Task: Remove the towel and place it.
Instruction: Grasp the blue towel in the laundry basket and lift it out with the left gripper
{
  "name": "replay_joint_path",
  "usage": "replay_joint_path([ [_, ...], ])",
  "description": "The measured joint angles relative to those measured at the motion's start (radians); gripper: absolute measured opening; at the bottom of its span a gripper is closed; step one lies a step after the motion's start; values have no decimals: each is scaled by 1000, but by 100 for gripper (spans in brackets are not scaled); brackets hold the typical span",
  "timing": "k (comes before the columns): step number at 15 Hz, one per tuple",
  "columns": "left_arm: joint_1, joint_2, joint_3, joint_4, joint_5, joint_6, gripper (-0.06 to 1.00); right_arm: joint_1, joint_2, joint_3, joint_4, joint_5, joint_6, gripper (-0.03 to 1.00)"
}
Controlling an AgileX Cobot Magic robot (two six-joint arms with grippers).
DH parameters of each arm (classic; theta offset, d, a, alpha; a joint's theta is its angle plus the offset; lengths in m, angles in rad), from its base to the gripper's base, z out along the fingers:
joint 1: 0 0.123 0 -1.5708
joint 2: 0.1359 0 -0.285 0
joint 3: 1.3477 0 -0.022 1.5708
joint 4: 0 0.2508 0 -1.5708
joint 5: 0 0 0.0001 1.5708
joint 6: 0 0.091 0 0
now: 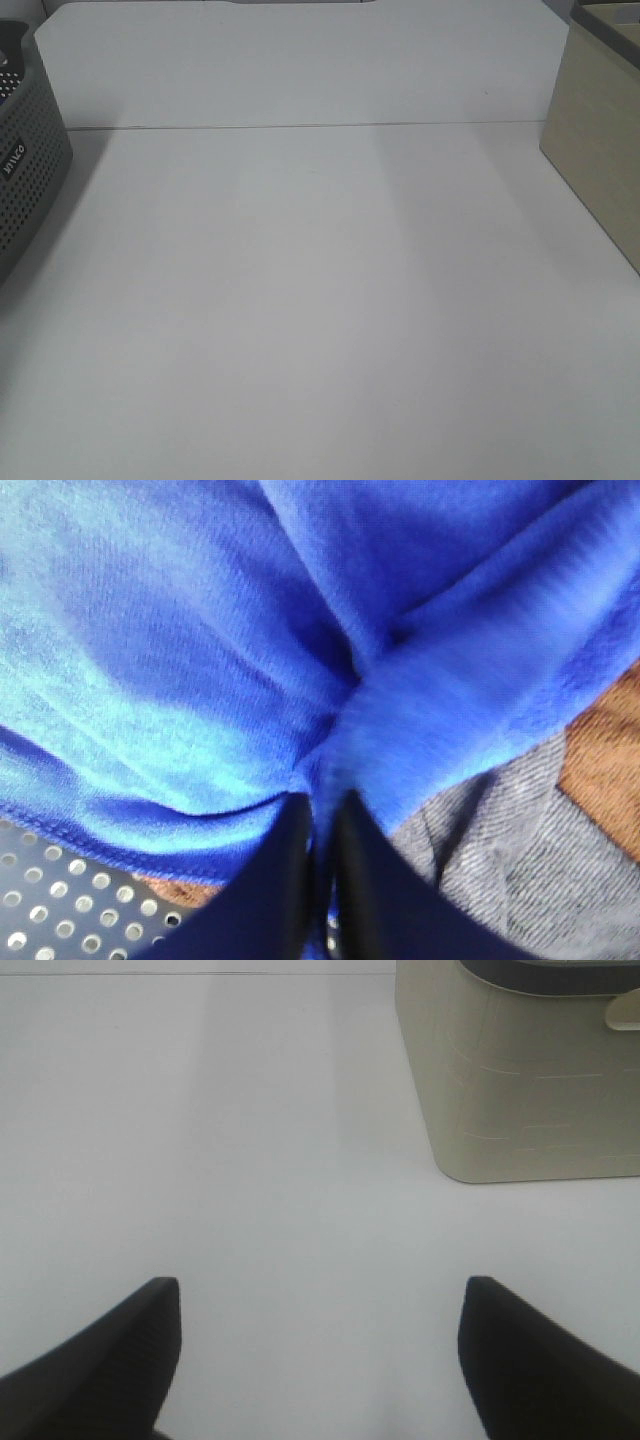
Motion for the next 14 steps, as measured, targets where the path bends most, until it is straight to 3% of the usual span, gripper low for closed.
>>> replay_joint_path([
  [4,-16,-130,0,26,25,-5,0,0,0,0,0,0,0,75],
  [14,-142,-548,0,-54,14,-65,0,0,0,0,1,0,0,75],
])
